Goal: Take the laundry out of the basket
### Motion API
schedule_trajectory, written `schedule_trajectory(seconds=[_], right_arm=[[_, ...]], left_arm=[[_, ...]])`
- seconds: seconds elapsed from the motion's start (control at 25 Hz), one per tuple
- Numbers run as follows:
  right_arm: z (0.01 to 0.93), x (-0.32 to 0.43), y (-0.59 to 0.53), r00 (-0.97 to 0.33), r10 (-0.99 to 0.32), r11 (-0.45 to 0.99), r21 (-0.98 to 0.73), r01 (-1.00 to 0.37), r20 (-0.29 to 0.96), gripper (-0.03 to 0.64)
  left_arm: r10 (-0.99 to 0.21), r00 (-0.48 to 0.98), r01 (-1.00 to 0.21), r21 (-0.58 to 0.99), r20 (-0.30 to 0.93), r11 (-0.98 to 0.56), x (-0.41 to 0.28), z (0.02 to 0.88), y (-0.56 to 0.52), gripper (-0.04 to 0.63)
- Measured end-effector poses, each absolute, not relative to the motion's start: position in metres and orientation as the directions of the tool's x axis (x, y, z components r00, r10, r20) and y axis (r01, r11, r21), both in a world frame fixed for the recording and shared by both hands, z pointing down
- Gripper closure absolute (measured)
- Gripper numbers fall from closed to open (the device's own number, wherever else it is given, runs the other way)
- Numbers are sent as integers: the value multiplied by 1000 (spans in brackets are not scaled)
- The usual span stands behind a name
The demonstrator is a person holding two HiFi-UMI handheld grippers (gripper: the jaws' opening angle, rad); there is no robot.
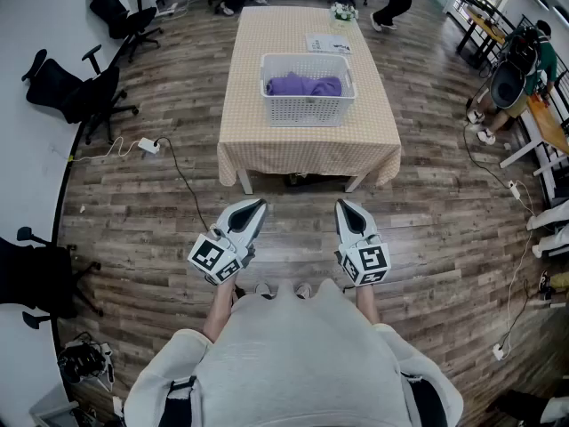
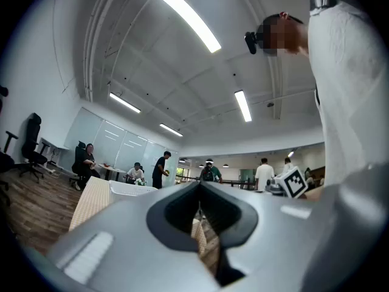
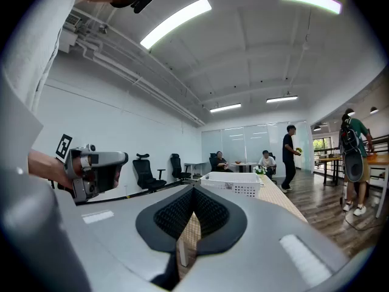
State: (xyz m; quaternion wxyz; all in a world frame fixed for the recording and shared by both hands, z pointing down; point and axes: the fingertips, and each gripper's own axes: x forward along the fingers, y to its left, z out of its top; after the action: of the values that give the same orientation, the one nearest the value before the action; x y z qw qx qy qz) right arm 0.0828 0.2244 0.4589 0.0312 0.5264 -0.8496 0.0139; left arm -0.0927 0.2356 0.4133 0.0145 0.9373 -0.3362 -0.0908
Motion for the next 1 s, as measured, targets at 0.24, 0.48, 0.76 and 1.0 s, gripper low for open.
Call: schedule_trajectory(seconds=[0.24, 0.48, 0.76, 1.0], right_arm=[[467, 100, 245, -454, -886, 455, -8, -890, 96, 618], [463, 110, 247, -484, -872, 485, -2, -875, 79, 618], [463, 121, 248, -536, -842, 536, -20, -844, 52, 617], [469, 137, 248, -527, -848, 527, -19, -850, 64, 617]], left_arm=[[-640, 755, -631, 110, -141, -768, -74, 419, 255, 585], [-639, 756, -634, 84, -144, -769, -53, 413, 261, 586], [-656, 743, -653, 72, -129, -754, -33, 417, 271, 586], [-659, 742, -654, 79, -125, -752, -19, 422, 282, 585]])
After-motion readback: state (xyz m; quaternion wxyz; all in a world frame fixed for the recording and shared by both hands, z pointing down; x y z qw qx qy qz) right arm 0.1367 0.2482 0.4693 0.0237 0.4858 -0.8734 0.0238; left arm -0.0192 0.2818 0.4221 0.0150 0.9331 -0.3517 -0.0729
